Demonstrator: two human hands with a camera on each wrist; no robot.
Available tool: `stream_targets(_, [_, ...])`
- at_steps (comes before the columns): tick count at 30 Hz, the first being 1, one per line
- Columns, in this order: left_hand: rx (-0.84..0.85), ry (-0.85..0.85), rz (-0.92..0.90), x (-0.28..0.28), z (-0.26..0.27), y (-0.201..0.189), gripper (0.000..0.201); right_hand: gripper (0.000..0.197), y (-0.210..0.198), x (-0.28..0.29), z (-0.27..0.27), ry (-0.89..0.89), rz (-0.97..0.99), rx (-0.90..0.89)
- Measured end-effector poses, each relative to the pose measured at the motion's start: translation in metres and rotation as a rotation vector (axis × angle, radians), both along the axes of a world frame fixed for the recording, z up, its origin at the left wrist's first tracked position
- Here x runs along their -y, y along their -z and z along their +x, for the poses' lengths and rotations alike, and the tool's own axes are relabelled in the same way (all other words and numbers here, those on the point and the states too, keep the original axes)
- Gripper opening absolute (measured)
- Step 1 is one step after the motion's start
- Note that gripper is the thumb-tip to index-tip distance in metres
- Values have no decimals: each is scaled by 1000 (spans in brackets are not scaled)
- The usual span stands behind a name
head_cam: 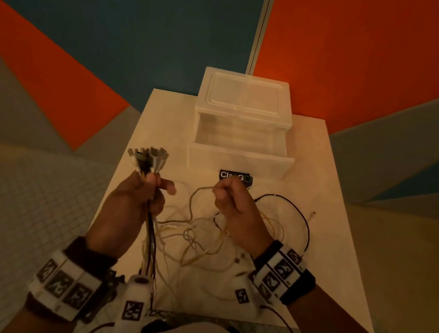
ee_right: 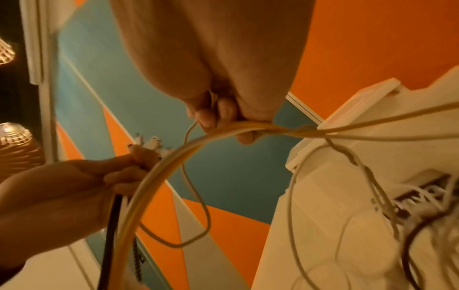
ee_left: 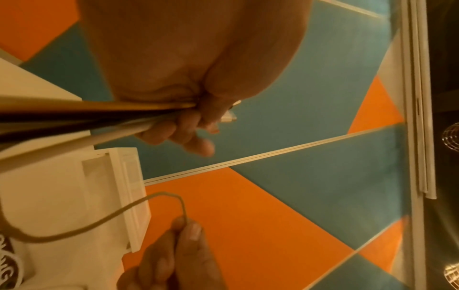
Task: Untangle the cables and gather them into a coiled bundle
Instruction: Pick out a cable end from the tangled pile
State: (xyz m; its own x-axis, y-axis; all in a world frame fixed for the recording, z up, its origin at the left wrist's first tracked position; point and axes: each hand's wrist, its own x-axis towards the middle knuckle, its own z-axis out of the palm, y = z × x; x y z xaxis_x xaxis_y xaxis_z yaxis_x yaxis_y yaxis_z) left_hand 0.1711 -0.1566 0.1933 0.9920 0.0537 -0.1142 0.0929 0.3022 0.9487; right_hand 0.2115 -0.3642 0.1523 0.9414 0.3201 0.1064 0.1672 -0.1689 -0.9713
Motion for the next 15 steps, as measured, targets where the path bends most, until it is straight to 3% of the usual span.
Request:
stream_targets(10, [-85, 53, 169, 42, 0, 2, 16, 13, -11, -12, -20, -108, -59, 6])
stream_targets(15, [-72, -21, -105, 34, 4, -3, 17, 4, 2, 0, -18, -200, -184, 44])
